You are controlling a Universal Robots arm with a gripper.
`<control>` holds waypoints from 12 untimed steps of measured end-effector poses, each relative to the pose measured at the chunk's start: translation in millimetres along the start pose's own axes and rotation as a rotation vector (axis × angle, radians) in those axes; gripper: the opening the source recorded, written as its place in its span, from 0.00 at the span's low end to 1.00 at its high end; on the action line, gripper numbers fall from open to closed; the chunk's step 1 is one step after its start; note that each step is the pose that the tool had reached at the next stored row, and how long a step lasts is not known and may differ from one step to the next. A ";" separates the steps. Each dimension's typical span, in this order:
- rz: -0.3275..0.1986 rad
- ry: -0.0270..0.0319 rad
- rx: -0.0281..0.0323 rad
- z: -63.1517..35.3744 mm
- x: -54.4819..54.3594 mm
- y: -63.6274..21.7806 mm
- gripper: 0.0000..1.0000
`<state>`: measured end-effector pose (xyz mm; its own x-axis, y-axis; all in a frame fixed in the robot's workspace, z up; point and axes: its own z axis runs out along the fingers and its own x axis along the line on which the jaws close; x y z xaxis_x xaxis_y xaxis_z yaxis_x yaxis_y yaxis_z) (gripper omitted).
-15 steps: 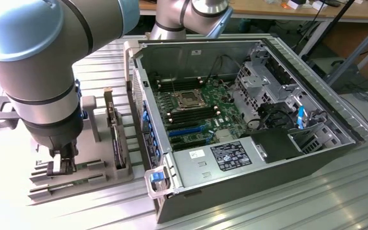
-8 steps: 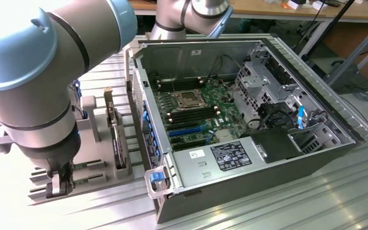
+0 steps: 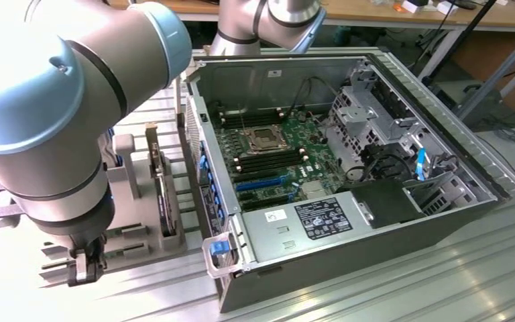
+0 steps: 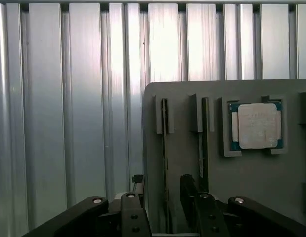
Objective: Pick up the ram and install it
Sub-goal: 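Pick up the ram and move it above insertion slot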
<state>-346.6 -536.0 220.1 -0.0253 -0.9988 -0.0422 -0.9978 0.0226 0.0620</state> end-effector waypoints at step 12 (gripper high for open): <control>0.000 -0.0068 -0.0002 21.5 -2.3 -1.9 0.42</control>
<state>-345.9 -532.9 198.7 -0.0253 -0.9985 -0.0490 -0.9978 0.0222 0.0621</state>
